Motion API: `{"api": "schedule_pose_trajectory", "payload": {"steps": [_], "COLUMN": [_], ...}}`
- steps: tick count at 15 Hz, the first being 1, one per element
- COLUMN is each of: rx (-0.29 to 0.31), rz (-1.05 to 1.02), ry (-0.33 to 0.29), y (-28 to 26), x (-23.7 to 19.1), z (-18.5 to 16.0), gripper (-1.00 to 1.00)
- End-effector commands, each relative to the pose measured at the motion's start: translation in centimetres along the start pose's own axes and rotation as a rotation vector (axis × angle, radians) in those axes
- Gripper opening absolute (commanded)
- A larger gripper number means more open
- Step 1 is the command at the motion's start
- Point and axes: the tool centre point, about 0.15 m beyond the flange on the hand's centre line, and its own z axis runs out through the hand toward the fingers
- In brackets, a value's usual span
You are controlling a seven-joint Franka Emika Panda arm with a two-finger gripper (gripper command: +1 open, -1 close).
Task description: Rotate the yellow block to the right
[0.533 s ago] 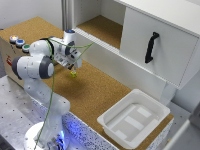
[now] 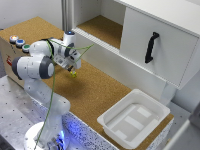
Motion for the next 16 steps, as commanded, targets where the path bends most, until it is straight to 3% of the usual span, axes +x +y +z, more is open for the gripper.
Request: {"api": "schedule_pose_trajectory", "payload": {"steps": [1,7,11,14,15,16], "rx": [-0.016,0.0,-0.074,-0.082,-0.097,-0.095], "rz": [0.038,0.149,0.117,0.155,0.16,0.156], "ry": [0.045,0.026,0.005,-0.003,-0.006,-0.008], "y": [-0.5,1.3,0.2,0.3,0.3,0.3], "x": [1.8,3.3,4.6,4.6,4.5,4.4], "z": [2.6,4.7,5.1,5.5,5.5,5.7], "gripper": [1.0,1.0,1.0,1.0,-1.0,-1.0]}}
